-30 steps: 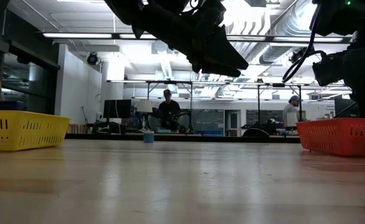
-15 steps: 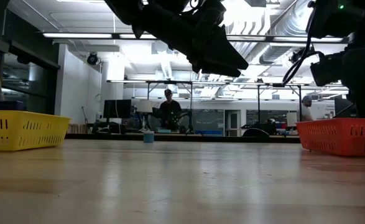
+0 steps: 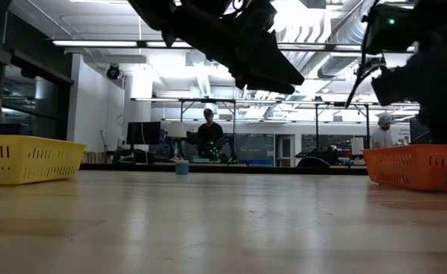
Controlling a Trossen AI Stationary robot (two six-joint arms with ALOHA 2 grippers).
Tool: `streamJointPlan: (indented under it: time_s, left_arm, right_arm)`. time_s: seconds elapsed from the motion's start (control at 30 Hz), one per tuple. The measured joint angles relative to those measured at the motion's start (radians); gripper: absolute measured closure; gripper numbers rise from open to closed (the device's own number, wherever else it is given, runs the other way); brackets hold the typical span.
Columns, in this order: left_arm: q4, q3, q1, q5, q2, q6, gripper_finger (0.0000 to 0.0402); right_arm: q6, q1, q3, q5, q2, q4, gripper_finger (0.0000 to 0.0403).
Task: Pick & Place Office items
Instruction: Put the blue white charger adapter into the orange bin
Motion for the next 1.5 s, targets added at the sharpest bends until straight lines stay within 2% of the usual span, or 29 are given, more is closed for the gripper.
streamJointPlan:
  time_s: [0.37,0.5,0.77,1.0,1.1,1.33,1.5]
  left_arm:
    - [0.000,0.000,0.000,0.000,0.000,0.000,0.0139]
    - [0.000,0.000,0.000,0.000,0.000,0.000,0.0139]
    - [-0.002,0.000,0.000,-0.007,0.000,0.000,0.0139]
    - [-0.034,0.000,0.000,-0.034,-0.004,0.000,0.0139]
    - [-0.047,0.000,0.000,-0.034,-0.014,0.000,0.0139]
    - [-0.080,0.000,0.000,-0.034,-0.044,0.000,0.0139]
    - [-0.093,0.000,0.000,-0.034,-0.063,0.000,0.0139]
  right_arm:
    - [-0.070,-0.042,0.138,-0.004,0.000,-0.034,0.0207]
    - [-0.147,-0.041,0.184,0.035,0.000,-0.013,0.0207]
    - [-0.309,-0.041,0.187,0.154,0.000,0.172,0.0207]
    - [-0.457,-0.041,0.187,0.332,0.001,0.336,0.0207]
    - [-0.536,-0.041,0.187,0.378,0.001,0.397,0.0207]
    - [-0.621,-0.053,0.187,0.393,0.020,0.545,0.0207]
    - [-0.627,-0.096,0.187,0.391,0.092,0.550,0.0207]
